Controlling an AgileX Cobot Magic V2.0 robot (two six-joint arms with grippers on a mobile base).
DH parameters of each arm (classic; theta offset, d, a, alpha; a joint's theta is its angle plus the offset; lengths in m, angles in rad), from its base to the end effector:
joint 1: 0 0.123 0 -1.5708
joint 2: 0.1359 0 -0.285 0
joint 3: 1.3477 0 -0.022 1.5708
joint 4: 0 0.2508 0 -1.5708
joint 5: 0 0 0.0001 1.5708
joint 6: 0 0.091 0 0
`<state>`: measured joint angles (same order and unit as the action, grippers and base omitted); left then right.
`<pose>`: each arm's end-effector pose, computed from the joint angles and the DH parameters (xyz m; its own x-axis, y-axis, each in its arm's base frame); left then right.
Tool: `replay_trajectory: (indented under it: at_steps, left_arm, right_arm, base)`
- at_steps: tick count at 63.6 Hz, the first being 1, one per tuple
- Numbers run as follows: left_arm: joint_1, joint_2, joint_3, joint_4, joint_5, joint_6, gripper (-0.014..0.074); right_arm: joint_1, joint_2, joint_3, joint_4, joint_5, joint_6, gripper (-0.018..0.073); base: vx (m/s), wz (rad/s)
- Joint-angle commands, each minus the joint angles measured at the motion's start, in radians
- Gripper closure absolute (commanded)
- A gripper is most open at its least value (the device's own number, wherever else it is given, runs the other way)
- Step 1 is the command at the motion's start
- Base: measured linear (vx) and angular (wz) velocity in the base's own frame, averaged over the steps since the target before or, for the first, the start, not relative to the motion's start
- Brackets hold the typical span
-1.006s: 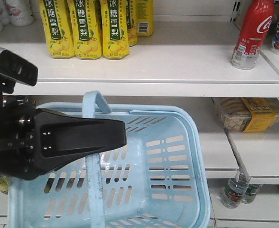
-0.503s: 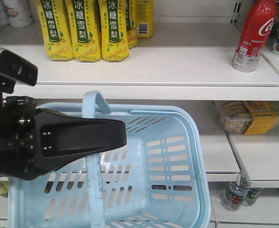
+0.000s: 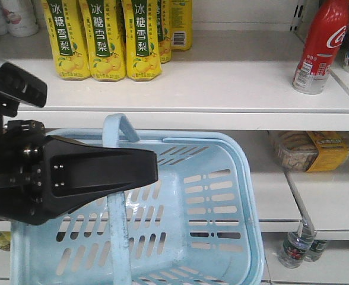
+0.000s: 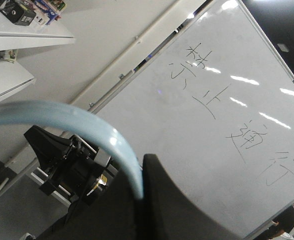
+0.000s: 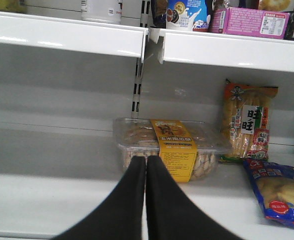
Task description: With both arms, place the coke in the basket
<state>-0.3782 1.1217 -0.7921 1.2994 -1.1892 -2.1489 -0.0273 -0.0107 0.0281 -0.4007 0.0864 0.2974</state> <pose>0.1552 -0.1492 0.3691 -0.7806 -0.1424 -0.6086 0.6220 -0.0814 -0.7788 0.0567 -0.0047 0.1970 -0.0159 -0.1013 -0.9947 0.0596 0.9930 -0.1021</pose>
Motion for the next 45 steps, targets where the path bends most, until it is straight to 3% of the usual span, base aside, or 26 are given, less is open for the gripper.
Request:
replay_trajectory:
  at_steps: [1,45]
  left_arm:
    - [-0.002,-0.024,-0.035,-0.092,-0.106,0.005,0.0602]
    - [-0.002,-0.024,-0.035,-0.092,-0.106,0.005,0.0602]
  right_arm:
    - [-0.002,-0.013,0.007,-0.011,-0.068,-0.005,0.0564]
    - [-0.002,-0.013,0.007,-0.011,-0.068,-0.005,0.0564]
  base:
    - [0.02,-0.01]
    - [0.01,0.0]
